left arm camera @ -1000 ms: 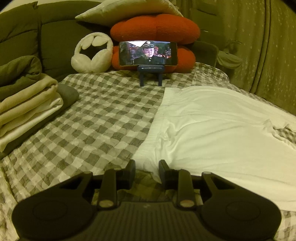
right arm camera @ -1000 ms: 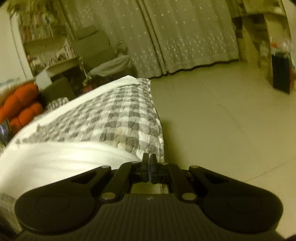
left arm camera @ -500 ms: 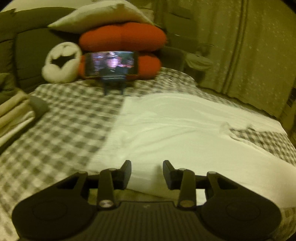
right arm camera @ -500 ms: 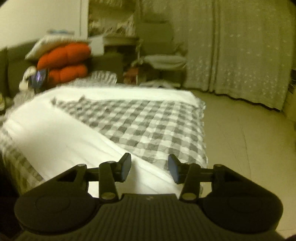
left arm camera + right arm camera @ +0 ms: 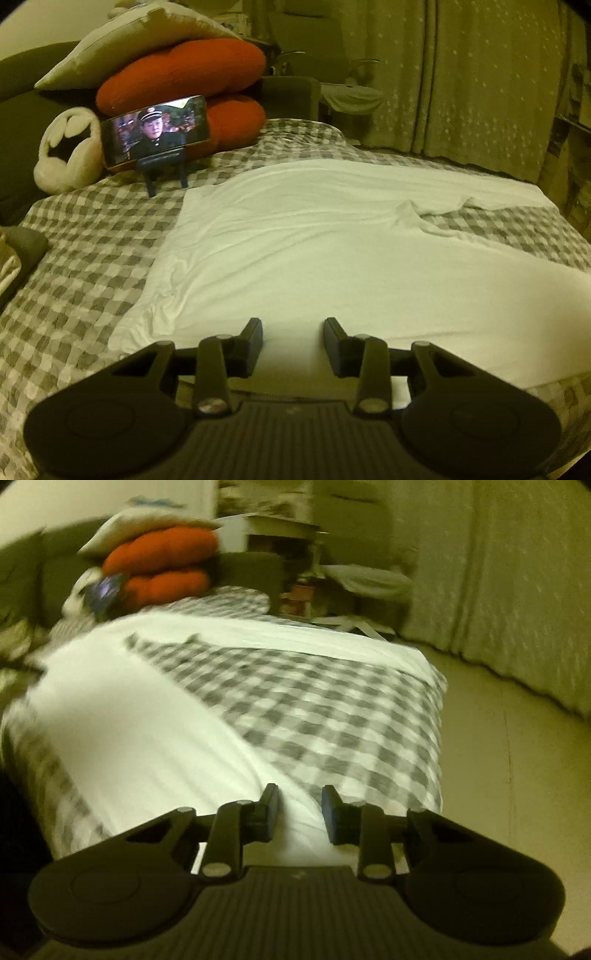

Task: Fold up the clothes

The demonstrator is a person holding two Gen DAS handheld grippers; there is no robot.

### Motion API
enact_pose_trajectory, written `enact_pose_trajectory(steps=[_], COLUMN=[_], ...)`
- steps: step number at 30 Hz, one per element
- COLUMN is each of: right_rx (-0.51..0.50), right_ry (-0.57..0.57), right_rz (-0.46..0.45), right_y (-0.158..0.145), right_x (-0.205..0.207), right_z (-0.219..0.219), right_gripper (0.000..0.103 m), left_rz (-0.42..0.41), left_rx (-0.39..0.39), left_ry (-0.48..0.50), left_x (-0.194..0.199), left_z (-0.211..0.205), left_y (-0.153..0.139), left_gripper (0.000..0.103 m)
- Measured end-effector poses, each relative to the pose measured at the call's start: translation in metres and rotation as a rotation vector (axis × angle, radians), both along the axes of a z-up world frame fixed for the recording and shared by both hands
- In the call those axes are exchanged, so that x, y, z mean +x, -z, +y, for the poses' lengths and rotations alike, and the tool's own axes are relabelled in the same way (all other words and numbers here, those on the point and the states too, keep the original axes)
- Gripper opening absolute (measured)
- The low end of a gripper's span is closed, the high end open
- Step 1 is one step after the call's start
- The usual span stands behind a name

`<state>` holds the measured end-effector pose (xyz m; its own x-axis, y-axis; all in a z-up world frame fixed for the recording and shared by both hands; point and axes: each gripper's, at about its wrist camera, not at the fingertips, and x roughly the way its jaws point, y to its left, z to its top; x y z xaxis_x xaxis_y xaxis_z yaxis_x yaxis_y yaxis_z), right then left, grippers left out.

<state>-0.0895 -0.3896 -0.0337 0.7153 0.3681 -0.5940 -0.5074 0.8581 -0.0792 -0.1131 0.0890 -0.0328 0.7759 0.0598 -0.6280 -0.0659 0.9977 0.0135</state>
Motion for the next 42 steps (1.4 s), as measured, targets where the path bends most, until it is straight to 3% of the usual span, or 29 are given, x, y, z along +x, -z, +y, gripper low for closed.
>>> enact_pose_trajectory(steps=[1, 3, 6, 10, 15, 20, 22, 24, 26, 30, 34, 39, 41, 42], right_rx=[-0.008, -0.016, -0.073, -0.133, -0.144, -0.089, -0.068, -0.013, 0.084, 0.315, 0.662, 0.944, 1.004, 1.004], right_ry=[-0.004, -0.009, 0.002, 0.109, 0.187, 0.196, 0.237, 0.319, 0.431, 0.658, 0.794, 0.821, 0.815, 0.813], right_rz=[0.006, 0.018, 0.002, -0.069, -0.048, -0.052, -0.089, -0.113, -0.107, -0.071, 0.067, 0.165, 0.198, 0.211], right_y=[-0.001, -0.001, -0.003, -0.005, 0.005, 0.005, 0.000, -0.006, -0.003, 0.009, 0.043, 0.069, 0.072, 0.072], right_x=[0.002, 0.007, 0.009, 0.007, 0.021, 0.016, 0.007, -0.004, -0.021, -0.058, -0.103, -0.122, -0.116, -0.114], right_z=[0.001, 0.004, 0.013, 0.020, 0.022, 0.012, 0.003, -0.015, -0.035, -0.077, -0.108, -0.119, -0.119, -0.116], right_gripper=[0.027, 0.010, 0.003, 0.003, 0.003, 0.004, 0.012, 0.033, 0.043, 0.044, 0.044, 0.045, 0.045, 0.039], left_rz=[0.002, 0.006, 0.011, 0.000, -0.015, -0.022, -0.024, -0.024, -0.024, -0.025, -0.022, -0.017, -0.017, -0.017], left_rx=[0.001, 0.002, -0.025, -0.031, -0.041, -0.083, -0.092, -0.098, -0.113, -0.126, -0.123, -0.118, -0.118, -0.119], left_ry=[0.004, 0.011, 0.013, 0.008, 0.004, -0.013, -0.018, -0.023, -0.025, -0.028, -0.021, -0.013, -0.013, -0.014], left_x=[0.001, 0.002, 0.003, 0.001, -0.003, -0.006, -0.008, -0.010, -0.012, -0.016, -0.020, -0.019, -0.019, -0.020], left_z=[0.000, 0.000, 0.005, 0.004, 0.006, 0.018, 0.022, 0.028, 0.033, 0.037, 0.039, 0.040, 0.039, 0.040], left_y=[0.000, 0.000, 0.000, 0.002, 0.002, 0.000, 0.000, -0.001, -0.001, -0.002, -0.001, 0.002, 0.002, 0.003], left_gripper=[0.037, 0.037, 0.037, 0.037, 0.037, 0.037, 0.037, 0.037, 0.037, 0.037, 0.037, 0.037, 0.037, 0.037])
